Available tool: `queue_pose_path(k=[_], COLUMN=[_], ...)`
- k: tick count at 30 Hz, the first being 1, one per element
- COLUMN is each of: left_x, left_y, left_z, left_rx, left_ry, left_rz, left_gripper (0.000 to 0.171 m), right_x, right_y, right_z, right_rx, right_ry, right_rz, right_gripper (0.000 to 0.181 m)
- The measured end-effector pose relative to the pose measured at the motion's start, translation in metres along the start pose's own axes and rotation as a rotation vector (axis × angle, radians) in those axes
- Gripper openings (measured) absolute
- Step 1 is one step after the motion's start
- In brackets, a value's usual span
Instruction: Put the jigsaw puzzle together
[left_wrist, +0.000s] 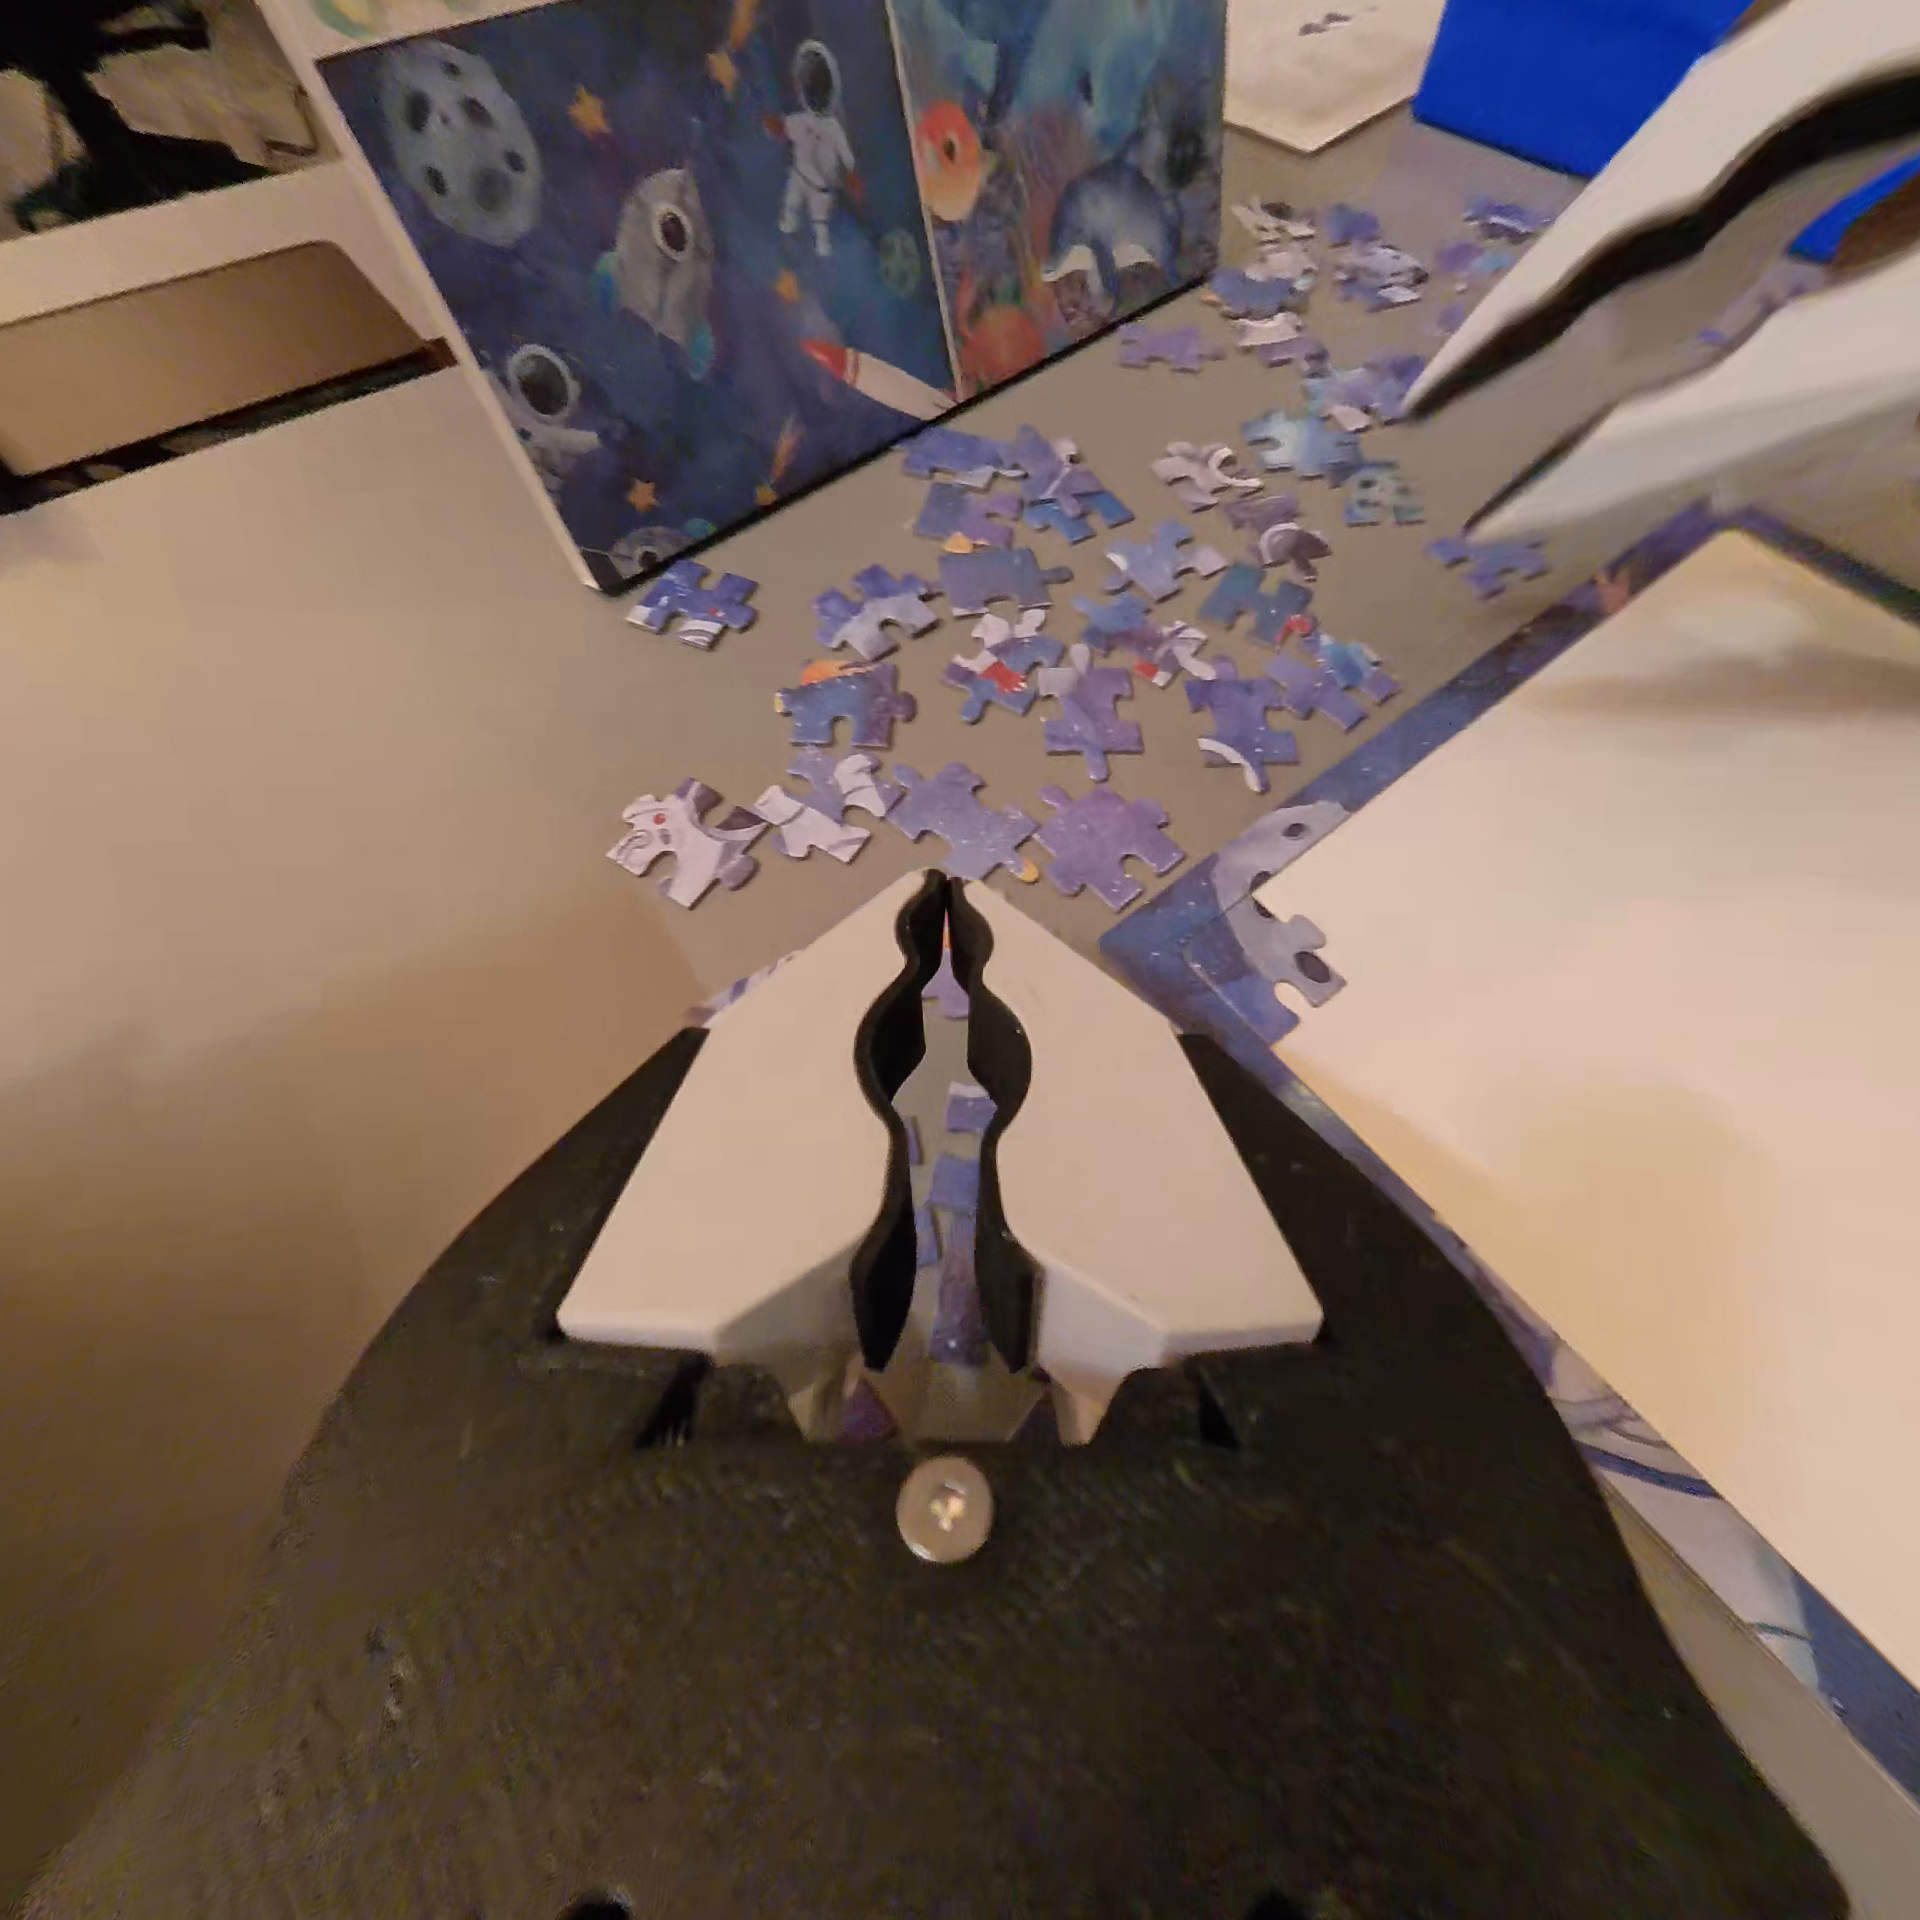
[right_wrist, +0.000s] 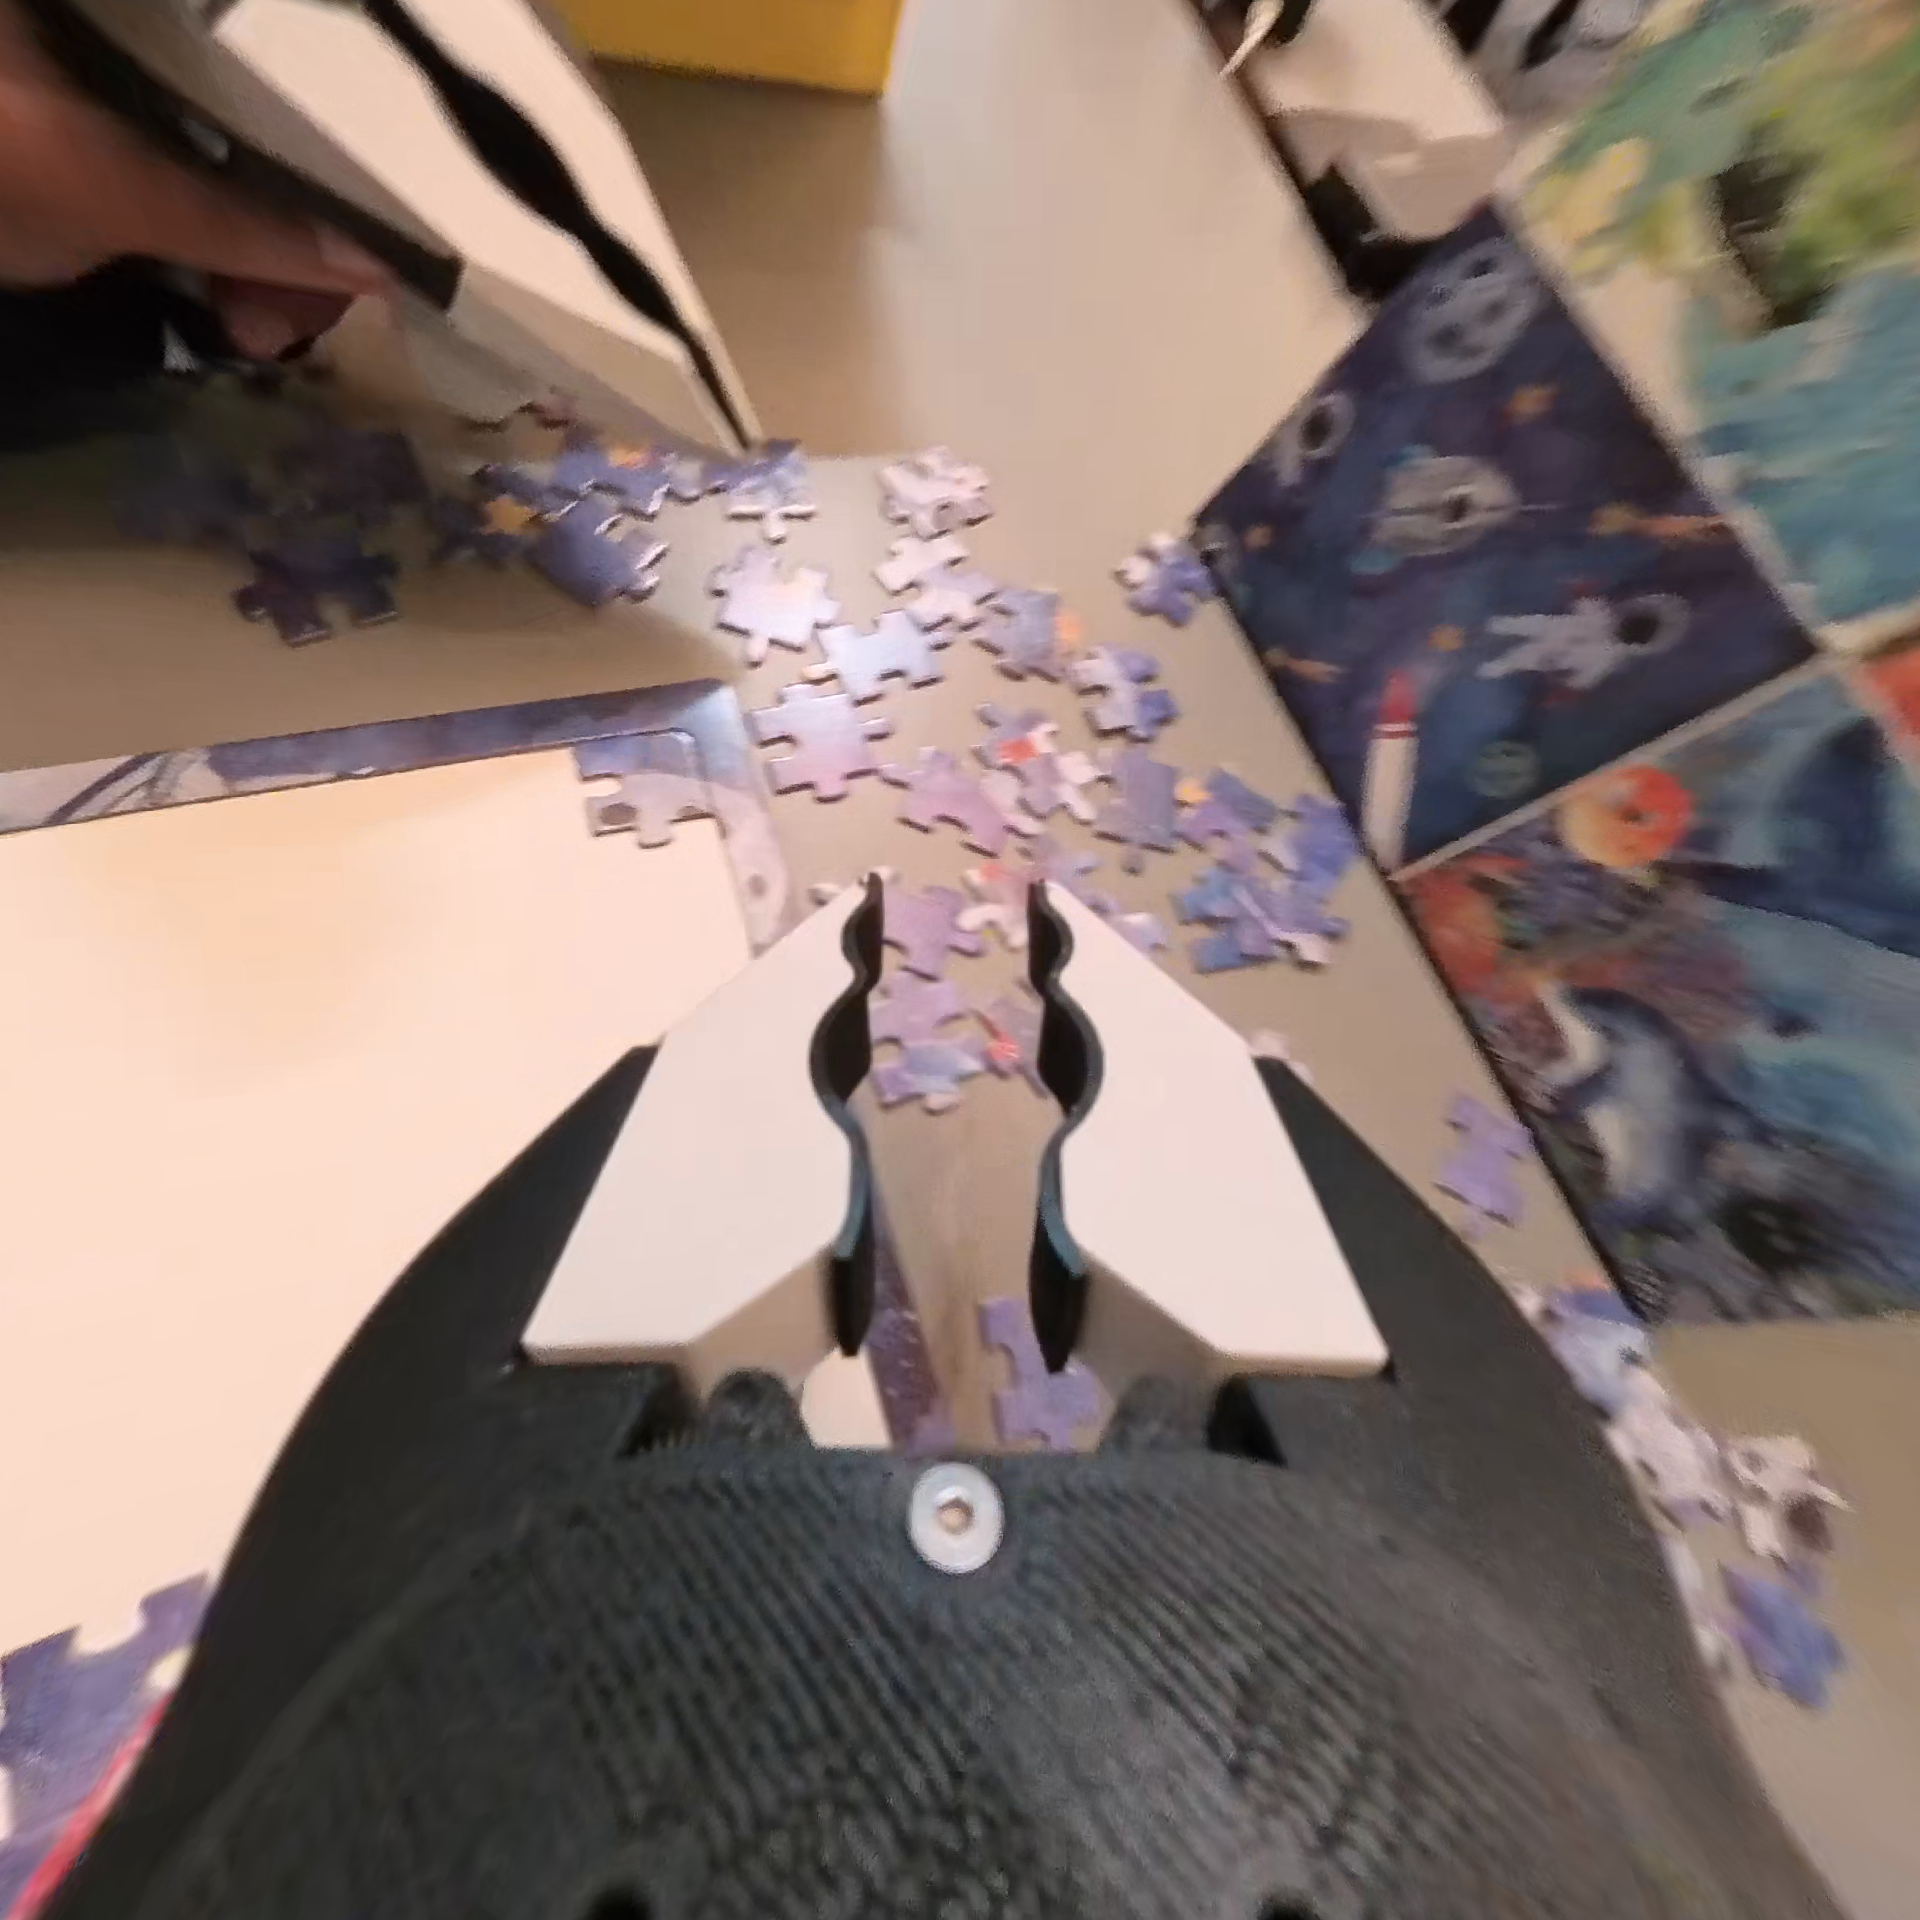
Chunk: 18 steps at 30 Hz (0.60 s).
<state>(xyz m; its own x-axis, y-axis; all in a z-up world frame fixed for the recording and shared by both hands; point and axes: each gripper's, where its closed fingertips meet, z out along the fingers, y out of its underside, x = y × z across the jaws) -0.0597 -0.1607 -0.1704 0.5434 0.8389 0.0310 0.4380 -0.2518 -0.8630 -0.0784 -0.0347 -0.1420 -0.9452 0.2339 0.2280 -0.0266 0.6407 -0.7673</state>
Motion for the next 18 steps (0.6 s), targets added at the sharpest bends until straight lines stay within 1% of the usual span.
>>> queue_pose_path(k=[3, 5, 7, 10, 12, 13, 16, 18], left_x=[-0.006, -0.009, -0.013, -0.019, -0.022, -0.023, -0.03, -0.033], left_y=[0.0, -0.001, -0.004, -0.007, -0.009, -0.01, -0.015, -0.016], left_z=[-0.001, -0.002, -0.004, -0.008, -0.01, -0.011, -0.016, -0.019], left_rx=[0.001, 0.011, 0.029, 0.057, 0.075, 0.083, 0.114, 0.126], left_ry=[-0.045, -0.069, -0.091, -0.123, -0.137, -0.148, -0.193, -0.219], left_rz=[0.014, 0.014, 0.013, 0.006, 0.002, 0.002, 0.007, 0.009], left_gripper=[0.0, 0.0, 0.0, 0.0, 0.0, 0.0, 0.0, 0.0], right_x=[0.035, 0.057, 0.078, 0.104, 0.113, 0.114, 0.117, 0.12], right_y=[0.0, 0.007, 0.019, 0.047, 0.064, 0.07, 0.077, 0.074], right_z=[-0.027, -0.044, -0.058, -0.074, -0.083, -0.086, -0.096, -0.102], right_rx=[0.087, 0.137, 0.184, 0.248, 0.29, 0.3, 0.318, 0.354], right_ry=[0.104, 0.159, 0.209, 0.288, 0.321, 0.314, 0.313, 0.31], right_rz=[0.026, 0.046, 0.063, 0.116, 0.167, 0.194, 0.234, 0.266], right_gripper=[0.025, 0.024, 0.023, 0.021, 0.021, 0.02, 0.02, 0.021])
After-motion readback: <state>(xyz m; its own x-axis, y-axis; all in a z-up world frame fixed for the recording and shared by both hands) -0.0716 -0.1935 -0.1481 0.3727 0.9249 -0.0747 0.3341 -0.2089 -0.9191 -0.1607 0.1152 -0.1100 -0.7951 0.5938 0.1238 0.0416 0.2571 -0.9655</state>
